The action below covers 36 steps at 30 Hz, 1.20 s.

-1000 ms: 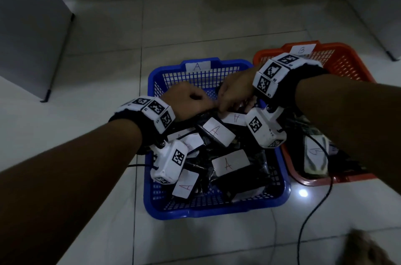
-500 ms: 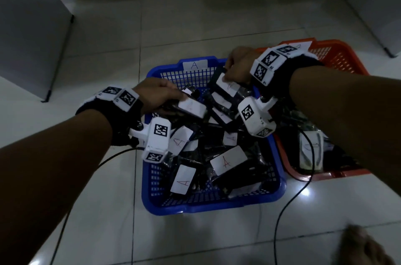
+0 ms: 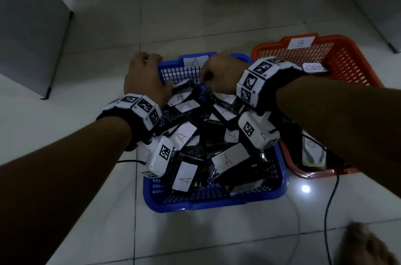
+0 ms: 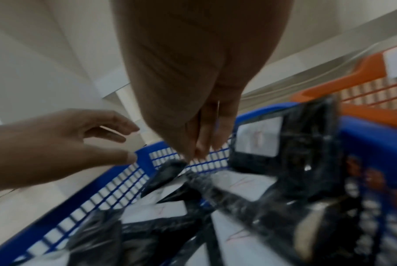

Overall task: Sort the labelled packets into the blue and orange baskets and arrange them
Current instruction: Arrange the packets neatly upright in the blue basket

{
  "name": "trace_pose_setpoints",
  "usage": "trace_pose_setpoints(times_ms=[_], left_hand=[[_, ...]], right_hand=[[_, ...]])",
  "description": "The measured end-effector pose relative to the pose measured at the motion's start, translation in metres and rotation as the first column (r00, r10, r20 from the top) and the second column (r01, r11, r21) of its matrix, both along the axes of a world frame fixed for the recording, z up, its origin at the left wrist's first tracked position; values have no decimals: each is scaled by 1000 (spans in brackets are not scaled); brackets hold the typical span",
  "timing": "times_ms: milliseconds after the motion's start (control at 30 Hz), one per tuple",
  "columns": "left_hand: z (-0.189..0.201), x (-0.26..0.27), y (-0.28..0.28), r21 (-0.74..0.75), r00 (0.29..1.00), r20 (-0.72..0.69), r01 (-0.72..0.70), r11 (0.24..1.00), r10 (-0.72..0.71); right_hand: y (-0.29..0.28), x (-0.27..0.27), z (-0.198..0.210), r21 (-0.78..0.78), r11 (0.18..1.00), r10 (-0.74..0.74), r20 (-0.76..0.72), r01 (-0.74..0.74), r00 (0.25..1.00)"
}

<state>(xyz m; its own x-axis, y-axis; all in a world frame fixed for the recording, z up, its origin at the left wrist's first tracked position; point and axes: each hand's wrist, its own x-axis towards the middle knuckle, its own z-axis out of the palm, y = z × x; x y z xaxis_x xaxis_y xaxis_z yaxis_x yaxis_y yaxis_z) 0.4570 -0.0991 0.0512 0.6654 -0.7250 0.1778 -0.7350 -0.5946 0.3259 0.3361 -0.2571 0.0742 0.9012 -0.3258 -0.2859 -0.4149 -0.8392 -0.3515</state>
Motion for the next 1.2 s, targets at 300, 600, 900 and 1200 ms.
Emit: trace_pose_setpoints(times_ms=[300,600,900,1200], left_hand=[[-14,10,29,225,864,-457,-117,967,210],[-18,11,33,188,887,-427,-101,977,174],[-19,10,32,187,884,-432,-106,977,178],[-3,5,9,70,1000,-28,14,997,-12]], right_hand=[[24,25,-24,84,981,190,-183,-177,965],[22,26,-38,85,969,245,-226,-232,943],[21,18,-16,204,979,8,33,-14,999],[-14,-7,4,179,939,-296,-22,295,955]])
